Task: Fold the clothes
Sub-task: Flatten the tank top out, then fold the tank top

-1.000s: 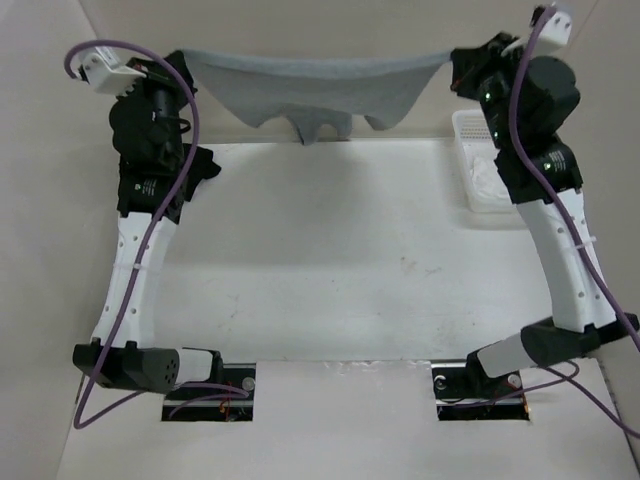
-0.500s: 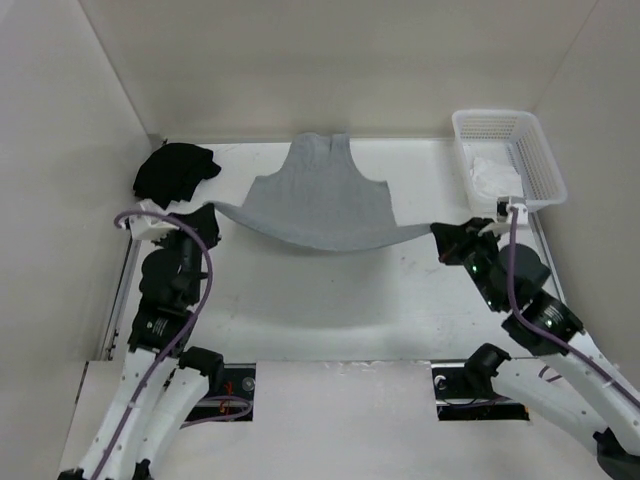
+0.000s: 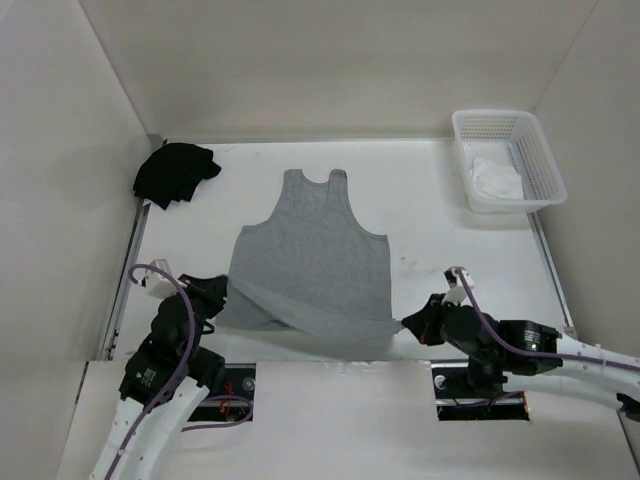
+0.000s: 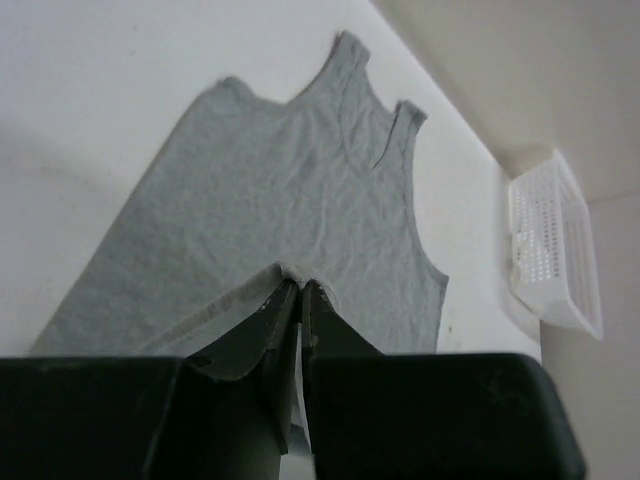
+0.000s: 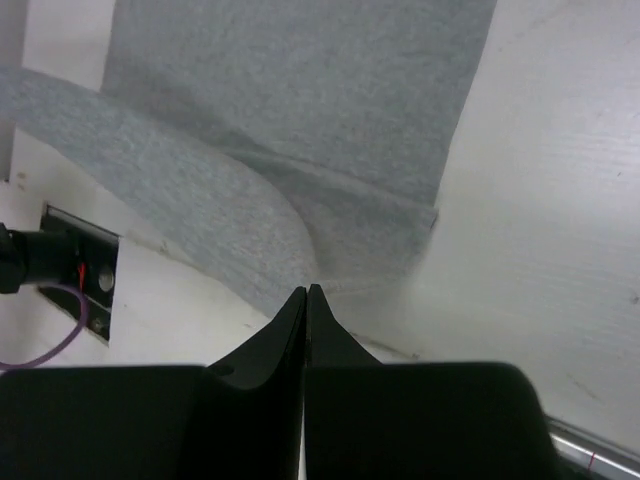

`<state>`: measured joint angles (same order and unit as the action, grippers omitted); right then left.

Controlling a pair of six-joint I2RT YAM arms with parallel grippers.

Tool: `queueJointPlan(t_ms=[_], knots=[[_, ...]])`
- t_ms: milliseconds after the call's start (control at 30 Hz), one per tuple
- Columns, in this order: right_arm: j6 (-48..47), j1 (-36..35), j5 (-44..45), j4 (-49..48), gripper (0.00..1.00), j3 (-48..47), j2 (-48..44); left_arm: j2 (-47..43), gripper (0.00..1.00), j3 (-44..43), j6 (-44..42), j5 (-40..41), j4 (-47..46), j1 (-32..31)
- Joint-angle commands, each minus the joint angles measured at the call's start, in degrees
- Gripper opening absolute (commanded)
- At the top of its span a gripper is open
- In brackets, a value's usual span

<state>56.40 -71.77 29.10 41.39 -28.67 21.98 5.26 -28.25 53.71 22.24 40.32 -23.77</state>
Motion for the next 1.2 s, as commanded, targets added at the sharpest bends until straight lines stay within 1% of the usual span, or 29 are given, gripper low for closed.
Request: queueJointPlan(t_ms=[0, 67, 100, 133, 200, 233, 300, 367, 467, 533, 667, 733, 800, 833, 867, 900, 933, 967, 1000, 1033, 1067, 1133, 1167], knots=[[9.5, -4.3, 8.1, 1.4, 0.0, -1.5, 3.8, 1.9, 0.02, -0.1, 6.7, 4.0, 5.9, -0.6], [4.0, 0.9, 10.4, -2.3, 0.0, -3.8, 8.8, 6.2, 0.02, 0.2, 4.7, 6.5, -0.5, -0.4], [-1.9, 6.6, 9.2, -7.1, 0.0, -5.7, 12.4, 9.8, 0.02, -0.1, 3.0, 7.1, -5.4, -0.3], [-5.7, 10.4, 7.3, -11.4, 0.0, -6.5, 14.5, 14.0, 0.02, -1.0, 1.2, 7.7, -10.8, 0.0], [-15.7, 20.6, 0.2, -24.6, 0.0, -8.1, 19.9, 22.7, 0.02, -3.1, -2.0, 8.7, -21.9, 1.2], [-19.0, 26.0, -4.6, -30.7, 0.0, -9.1, 23.4, 26.3, 0.02, -4.0, -3.3, 8.6, -26.0, 2.2], [-21.2, 35.3, -12.4, -37.7, 0.0, -13.0, 31.2, 36.3, 0.02, -7.3, -4.9, 7.2, -35.7, 5.6], [-22.5, 41.9, -17.0, -42.2, 0.0, -18.1, 39.7, 43.9, 0.02, -10.2, -4.7, 4.8, -40.6, 8.2], [-23.9, 46.9, -20.6, -45.7, 0.0, -26.2, 51.0, 55.3, 0.02, -14.6, -3.2, 2.6, -46.5, 12.1], [-24.1, 49.8, -21.5, -46.0, 0.0, -31.9, 57.7, 62.8, 0.02, -18.1, -2.7, 2.1, -49.1, 13.9], [-23.8, 54.5, -24.9, -45.8, 0.0, -44.6, 71.0, 77.5, 0.02, -26.7, -2.4, 0.4, -52.2, 16.5], [-23.7, 56.1, -25.9, -45.5, 0.0, -51.1, 77.7, 85.0, 0.02, -32.4, -3.1, 0.0, -52.8, 17.4], [-23.2, 57.2, -27.3, -43.2, 0.0, -58.4, 84.4, 92.6, 0.03, -39.0, -3.6, -2.1, -52.5, 18.0], [-23.0, 57.6, -27.4, -42.4, 0.0, -61.7, 87.8, 96.3, 0.04, -41.9, -4.0, -3.0, -52.9, 18.2], [-22.7, 57.8, -27.3, -41.3, 0.03, -65.1, 91.0, 100.0, 0.09, -45.3, -4.2, -4.2, -52.7, 18.4], [-22.4, 58.0, -27.9, -40.7, 0.12, -67.4, 93.6, 103.2, 0.17, -48.4, -5.0, -6.1, -51.6, 18.4], [-22.2, 58.1, -28.0, -39.9, 0.24, -68.9, 95.3, 104.9, 0.25, -49.8, -5.2, -7.2, -49.9, 18.6], [-22.2, 58.0, -27.7, -38.8, 0.34, -69.2, 95.8, 105.0, 0.31, -49.4, -4.8, -6.9, -48.9, 18.8], [-22.5, 57.9, -27.2, -38.5, 0.42, -67.6, 94.9, 103.7, 0.35, -47.3, -4.2, -6.5, -48.7, 18.9], [-22.3, 57.8, -26.6, -38.8, 0.44, -65.5, 93.7, 101.8, 0.36, -44.7, -4.1, -6.2, -49.0, 18.9], [-22.0, 57.8, -25.9, -40.0, 0.45, -61.6, 91.2, 98.7, 0.36, -40.4, -4.0, -5.7, -50.2, 18.6], [-20.8, 57.4, -23.5, -45.2, 0.45, -51.2, 84.1, 90.1, 0.36, -29.1, -3.4, -3.9, -53.8, 18.0], [-20.3, 56.1, -22.3, -48.6, 0.42, -45.0, 79.8, 85.4, 0.35, -22.9, -3.0, -3.0, -55.7, 17.1]])
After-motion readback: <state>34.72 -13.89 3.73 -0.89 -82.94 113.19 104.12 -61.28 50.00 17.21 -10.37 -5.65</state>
